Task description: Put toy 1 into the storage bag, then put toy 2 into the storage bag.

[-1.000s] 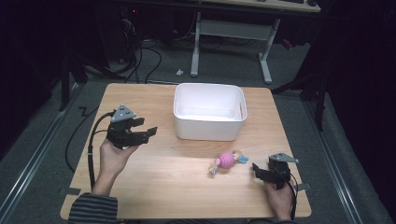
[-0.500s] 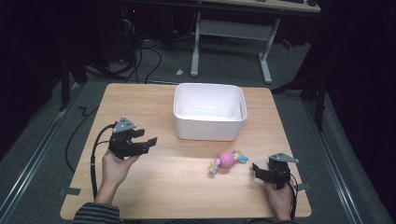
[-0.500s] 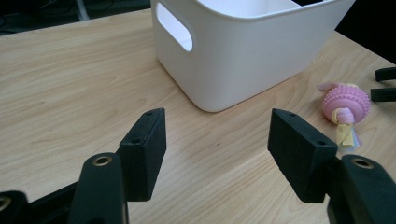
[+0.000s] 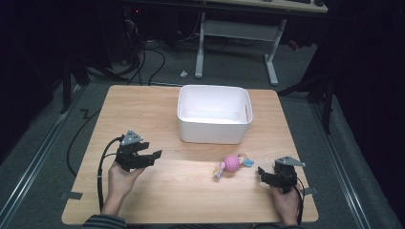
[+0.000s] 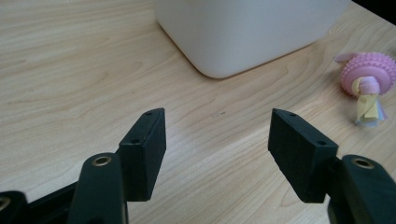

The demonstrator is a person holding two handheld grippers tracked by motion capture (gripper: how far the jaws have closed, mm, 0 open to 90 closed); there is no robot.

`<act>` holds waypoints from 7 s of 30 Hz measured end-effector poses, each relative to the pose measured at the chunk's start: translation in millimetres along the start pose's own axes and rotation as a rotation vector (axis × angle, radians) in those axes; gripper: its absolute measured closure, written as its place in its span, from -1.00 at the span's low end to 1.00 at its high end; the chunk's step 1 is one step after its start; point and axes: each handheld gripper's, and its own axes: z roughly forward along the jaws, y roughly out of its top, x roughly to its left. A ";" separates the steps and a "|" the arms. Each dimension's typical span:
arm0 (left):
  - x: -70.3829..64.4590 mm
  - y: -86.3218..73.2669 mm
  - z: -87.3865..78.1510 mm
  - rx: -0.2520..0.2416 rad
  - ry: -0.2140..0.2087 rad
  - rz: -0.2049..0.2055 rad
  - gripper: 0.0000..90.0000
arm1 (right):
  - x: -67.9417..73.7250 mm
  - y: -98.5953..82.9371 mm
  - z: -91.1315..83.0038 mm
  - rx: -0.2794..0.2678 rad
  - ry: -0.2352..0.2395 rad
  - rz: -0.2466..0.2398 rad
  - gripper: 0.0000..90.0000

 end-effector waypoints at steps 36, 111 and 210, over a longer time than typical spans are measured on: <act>9.0 -42.3 61.4 0.082 0.169 0.023 -0.18 | 0.4 0.0 -0.2 0.003 0.001 0.001 -0.46; 10.8 -42.8 71.0 0.079 0.199 0.021 -0.53 | 75.4 46.6 -29.6 -0.048 0.242 -0.227 -0.32; 10.6 -42.8 71.0 0.080 0.184 0.024 -0.54 | 39.4 77.0 -63.6 -0.111 0.312 -0.216 -0.23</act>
